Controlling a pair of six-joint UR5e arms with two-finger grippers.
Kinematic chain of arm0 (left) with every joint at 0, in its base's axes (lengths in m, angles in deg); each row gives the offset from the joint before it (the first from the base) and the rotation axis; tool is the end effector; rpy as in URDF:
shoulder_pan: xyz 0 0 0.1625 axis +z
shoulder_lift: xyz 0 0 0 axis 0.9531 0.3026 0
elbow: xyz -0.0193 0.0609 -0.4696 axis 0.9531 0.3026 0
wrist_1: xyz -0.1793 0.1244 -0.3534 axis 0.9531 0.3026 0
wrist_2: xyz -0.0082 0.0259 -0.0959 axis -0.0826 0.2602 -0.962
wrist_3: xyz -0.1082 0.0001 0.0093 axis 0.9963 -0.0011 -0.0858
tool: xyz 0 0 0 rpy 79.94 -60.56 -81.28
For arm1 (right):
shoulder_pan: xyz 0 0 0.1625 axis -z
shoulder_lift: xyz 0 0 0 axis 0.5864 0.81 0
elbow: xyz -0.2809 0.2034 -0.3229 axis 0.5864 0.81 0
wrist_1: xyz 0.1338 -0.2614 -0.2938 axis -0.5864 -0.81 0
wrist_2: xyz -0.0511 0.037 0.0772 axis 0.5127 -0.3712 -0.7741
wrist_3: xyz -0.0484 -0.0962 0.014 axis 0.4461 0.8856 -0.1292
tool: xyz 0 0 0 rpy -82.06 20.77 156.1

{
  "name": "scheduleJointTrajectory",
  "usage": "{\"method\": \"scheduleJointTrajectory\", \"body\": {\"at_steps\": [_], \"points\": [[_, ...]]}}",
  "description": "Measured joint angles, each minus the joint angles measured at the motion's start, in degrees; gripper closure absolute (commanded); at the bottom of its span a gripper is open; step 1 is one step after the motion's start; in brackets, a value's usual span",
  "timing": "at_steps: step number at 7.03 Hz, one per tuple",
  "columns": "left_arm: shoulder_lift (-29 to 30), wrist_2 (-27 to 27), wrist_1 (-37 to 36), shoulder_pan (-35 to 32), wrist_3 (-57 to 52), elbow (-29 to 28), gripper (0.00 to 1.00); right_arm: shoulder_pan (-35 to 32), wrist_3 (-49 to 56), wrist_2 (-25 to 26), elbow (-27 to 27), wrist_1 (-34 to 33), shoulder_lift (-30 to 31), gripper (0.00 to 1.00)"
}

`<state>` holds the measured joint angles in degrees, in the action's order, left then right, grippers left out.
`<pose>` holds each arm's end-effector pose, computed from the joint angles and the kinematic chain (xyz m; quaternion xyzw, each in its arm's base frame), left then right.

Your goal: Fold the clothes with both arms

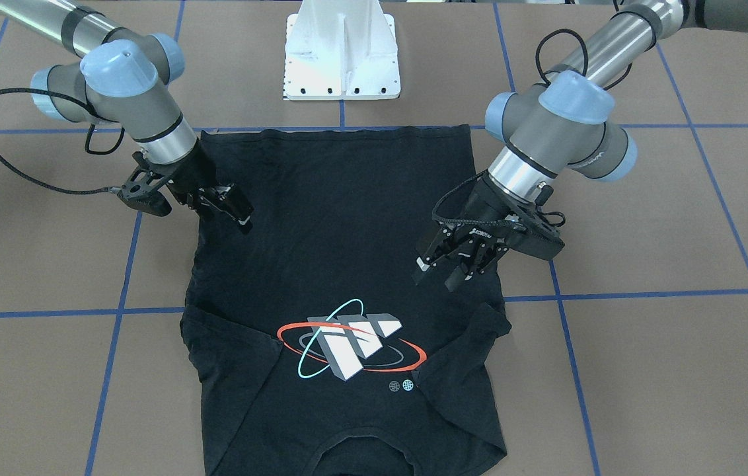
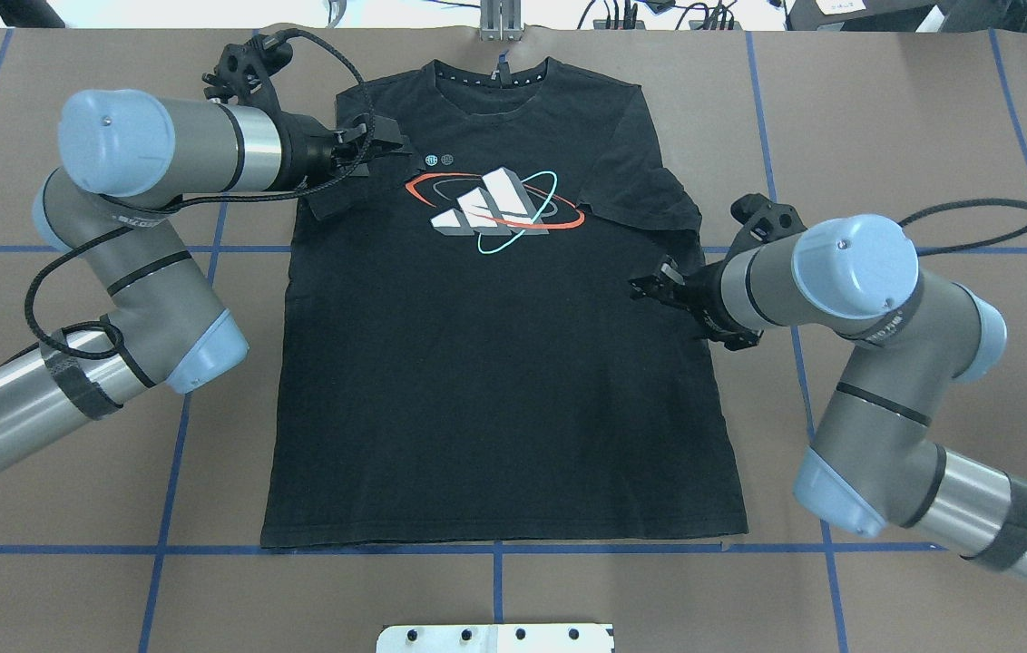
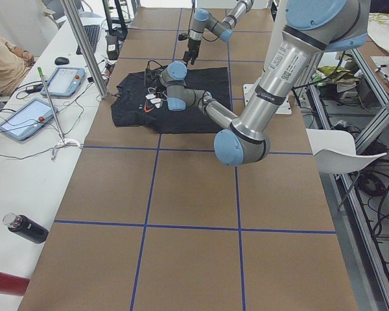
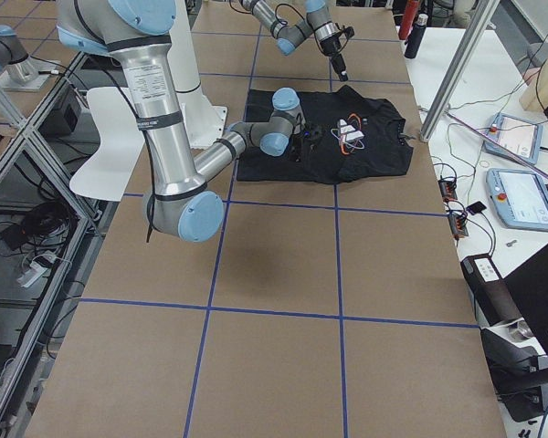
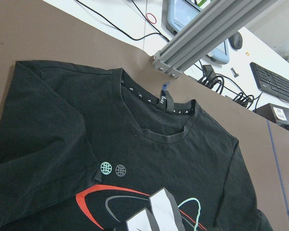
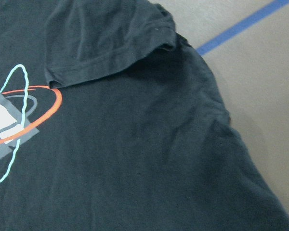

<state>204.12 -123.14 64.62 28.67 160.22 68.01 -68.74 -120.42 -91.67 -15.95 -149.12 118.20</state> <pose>0.4432 -0.5696 0.2938 0.1861 0.6349 -0.1616 0.7322 -0.4504 -0.4192 0.3991 -0.0168 -0.4913 0.2840 0.8232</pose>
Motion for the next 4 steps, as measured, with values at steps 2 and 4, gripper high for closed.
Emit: {"method": "scheduleJointTrajectory", "body": {"at_steps": [2, 4], "points": [[-2.98, -0.72, -0.16, 0.1, -0.08, 4.4, 0.17, 8.89, -10.2, 7.64, -8.29, -0.46, 11.88, 0.16], [-3.89, -0.51, -0.2, 0.24, -0.09, 6.12, 0.17, 18.29, -20.41, 16.5, -11.16, -0.51, 16.49, 0.16]]}}
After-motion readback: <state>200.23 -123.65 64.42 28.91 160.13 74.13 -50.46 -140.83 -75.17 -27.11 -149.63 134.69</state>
